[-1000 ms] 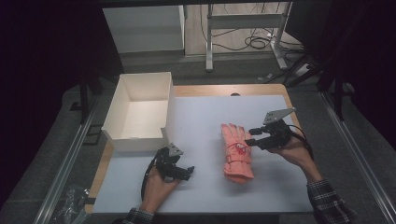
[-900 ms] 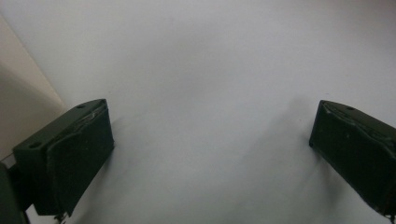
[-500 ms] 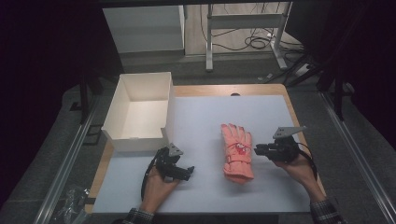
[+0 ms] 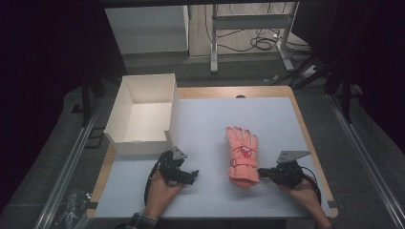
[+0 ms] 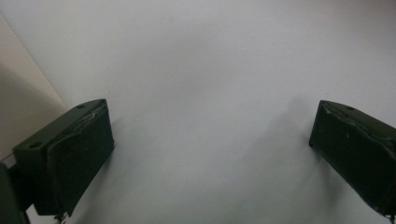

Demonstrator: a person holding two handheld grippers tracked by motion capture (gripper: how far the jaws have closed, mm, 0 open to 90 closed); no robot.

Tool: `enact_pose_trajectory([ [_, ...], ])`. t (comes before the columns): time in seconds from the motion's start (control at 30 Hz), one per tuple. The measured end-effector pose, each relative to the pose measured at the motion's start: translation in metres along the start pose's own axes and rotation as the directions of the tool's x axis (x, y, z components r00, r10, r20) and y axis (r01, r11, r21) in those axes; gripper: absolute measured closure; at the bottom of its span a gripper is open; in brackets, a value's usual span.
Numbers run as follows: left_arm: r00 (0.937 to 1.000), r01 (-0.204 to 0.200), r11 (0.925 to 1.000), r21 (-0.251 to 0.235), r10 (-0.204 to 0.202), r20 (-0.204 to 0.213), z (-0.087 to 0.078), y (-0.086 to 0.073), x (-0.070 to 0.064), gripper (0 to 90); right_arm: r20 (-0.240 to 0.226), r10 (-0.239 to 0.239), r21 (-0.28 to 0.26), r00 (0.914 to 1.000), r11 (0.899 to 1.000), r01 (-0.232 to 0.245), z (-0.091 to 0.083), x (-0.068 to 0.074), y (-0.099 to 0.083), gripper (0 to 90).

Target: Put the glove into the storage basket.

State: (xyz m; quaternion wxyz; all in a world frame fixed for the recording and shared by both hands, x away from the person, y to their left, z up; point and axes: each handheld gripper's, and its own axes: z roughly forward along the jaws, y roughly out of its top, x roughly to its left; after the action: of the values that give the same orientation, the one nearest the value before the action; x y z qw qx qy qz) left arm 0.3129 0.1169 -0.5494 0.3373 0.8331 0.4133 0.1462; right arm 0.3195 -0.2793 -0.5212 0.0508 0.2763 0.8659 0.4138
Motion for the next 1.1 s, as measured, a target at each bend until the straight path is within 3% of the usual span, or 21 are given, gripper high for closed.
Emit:
enact_pose_trajectory([
  [1.1,1.0,0.0,1.0,0.0,0.0,0.0,0.0,0.0,0.0,0.0,-0.024,-0.048,0.009,0.9985,0.999,0.049,0.047,0.033,0.023,83.6],
])
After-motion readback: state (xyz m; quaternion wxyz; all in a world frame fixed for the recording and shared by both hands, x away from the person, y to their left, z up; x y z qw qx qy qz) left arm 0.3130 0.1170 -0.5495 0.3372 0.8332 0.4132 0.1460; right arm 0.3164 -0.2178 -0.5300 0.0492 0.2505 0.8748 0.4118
